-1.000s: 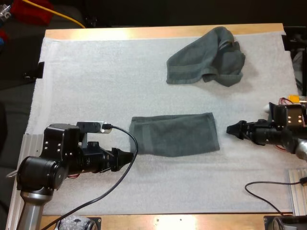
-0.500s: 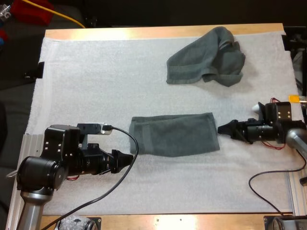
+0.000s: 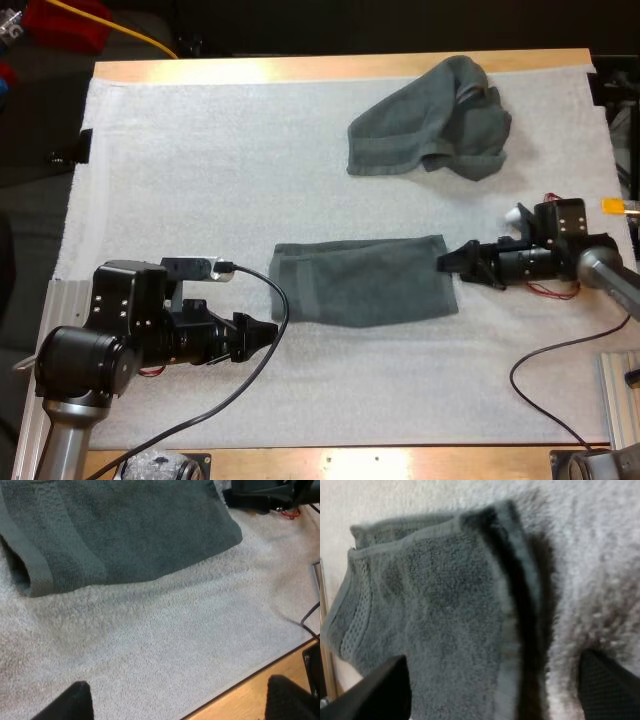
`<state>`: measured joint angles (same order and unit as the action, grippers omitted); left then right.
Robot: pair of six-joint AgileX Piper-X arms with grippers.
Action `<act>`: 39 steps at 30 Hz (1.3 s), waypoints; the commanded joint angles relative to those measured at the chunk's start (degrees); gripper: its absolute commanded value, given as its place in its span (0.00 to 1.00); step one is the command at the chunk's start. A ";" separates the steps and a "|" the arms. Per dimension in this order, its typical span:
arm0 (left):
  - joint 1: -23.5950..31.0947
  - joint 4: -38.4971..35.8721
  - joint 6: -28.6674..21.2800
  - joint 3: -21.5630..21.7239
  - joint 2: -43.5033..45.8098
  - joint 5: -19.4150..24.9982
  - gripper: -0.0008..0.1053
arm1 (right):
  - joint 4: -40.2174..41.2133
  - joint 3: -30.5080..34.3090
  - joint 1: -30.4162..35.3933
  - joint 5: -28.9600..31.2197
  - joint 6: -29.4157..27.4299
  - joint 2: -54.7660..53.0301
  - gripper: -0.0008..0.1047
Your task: Pick towel from pile, fold and stack
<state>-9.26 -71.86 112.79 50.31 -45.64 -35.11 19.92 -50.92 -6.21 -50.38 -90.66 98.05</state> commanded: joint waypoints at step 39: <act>0.13 -0.30 -1.01 0.39 0.32 -2.47 0.65 | 9.38 -0.96 -11.67 29.17 3.88 -4.74 0.02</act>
<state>-9.26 -71.90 111.96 50.31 -45.64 -37.25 26.80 -51.84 -18.04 -24.60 -85.35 93.56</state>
